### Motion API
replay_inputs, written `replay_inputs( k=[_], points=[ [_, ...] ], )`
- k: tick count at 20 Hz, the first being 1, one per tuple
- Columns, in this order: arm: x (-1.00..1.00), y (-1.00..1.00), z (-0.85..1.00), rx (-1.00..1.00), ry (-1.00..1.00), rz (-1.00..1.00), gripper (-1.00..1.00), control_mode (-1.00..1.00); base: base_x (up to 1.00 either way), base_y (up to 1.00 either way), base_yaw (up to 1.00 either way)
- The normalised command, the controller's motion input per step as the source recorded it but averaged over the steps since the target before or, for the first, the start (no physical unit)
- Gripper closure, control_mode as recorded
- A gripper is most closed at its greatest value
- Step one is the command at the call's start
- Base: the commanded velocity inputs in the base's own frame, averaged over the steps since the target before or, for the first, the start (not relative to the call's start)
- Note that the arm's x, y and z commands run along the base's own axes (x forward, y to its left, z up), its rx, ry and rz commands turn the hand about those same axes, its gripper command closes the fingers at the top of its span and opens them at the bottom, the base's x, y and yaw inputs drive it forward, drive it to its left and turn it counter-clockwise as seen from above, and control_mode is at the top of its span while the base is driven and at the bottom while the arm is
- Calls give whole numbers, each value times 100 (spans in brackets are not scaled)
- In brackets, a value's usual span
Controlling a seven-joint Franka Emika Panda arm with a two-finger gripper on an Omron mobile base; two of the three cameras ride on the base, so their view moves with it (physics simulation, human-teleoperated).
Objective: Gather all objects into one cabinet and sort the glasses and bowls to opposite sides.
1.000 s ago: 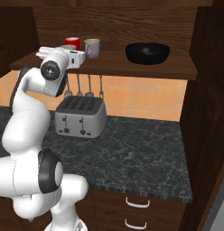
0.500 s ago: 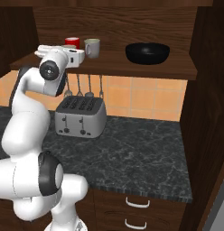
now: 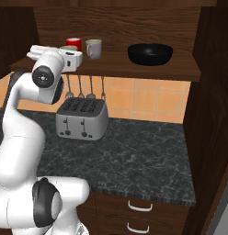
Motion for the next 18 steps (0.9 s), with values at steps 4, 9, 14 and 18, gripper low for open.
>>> replay_inputs(
  k=[4,9,14,18],
  points=[
    [-99,-1,24,3,0,7,-100,-100,0,0,0],
    [-100,-4,4,5,1,9,-100,-100,0,0,0],
    [-79,-11,-30,20,31,11,-100,-100,0,0,0],
    [-99,-1,1,12,24,11,-100,-100,0,0,0]
  ],
)
